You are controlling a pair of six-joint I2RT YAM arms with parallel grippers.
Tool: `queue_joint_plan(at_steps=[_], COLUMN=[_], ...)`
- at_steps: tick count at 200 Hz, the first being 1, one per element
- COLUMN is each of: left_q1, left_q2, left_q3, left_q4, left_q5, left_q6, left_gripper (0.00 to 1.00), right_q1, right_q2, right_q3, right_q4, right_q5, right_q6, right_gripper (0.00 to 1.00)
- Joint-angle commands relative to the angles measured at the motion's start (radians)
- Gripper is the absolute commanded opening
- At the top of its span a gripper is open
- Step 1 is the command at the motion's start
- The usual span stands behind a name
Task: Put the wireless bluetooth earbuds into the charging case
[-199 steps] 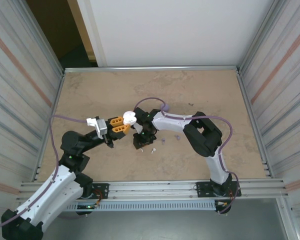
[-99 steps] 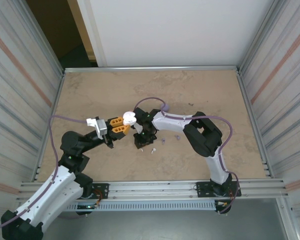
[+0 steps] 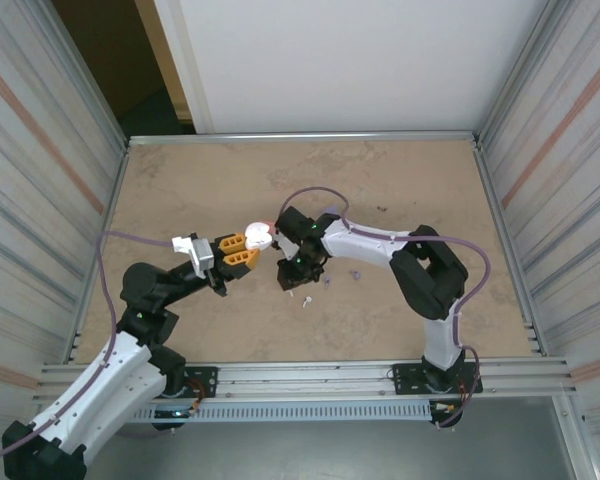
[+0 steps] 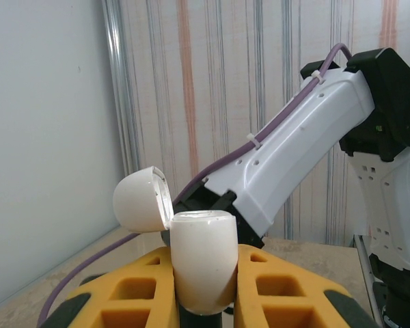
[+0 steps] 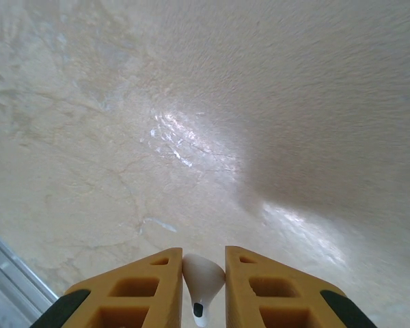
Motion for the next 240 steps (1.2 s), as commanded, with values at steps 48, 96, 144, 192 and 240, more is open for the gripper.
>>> queue_joint_plan(at_steps=[48,96,144,192,240], left_q1=[-0.004,-0.004,-0.004,-0.004,-0.003], left_q2=[0.001,0.013,0.045,0.081,0.136], left_q3=[-0.02,-0.036,-0.046,-0.043,-0.04], left_q4=[0.024,0.04,0.071,0.088,0.131], left_q5=[-0.02,-0.029,-0.03,-0.03,-0.022], left_q6=[0.01,0.009,0.003,0.007,-0.003], left_gripper=[0.0,0.0,0.0,0.0,0.0], right_q1=[-0.061,-0.108,-0.165,-0.213,-0.244], right_q2=[-0.144,-0.239,-0.354,-0.472,-0.57], right_q3=[-0.052,-0.091,-0.132,-0.164,-0.164], right_q4=[0.028,0.062,0.081,0.098,0.1], right_q5=[-0.039,-0.076,-0.11,-0.151,-0.171], right_q6=[-0.029,-0.029,-0.033,-0.03,-0.028], right_gripper=[0.2,0.2,0.2,0.2,0.2])
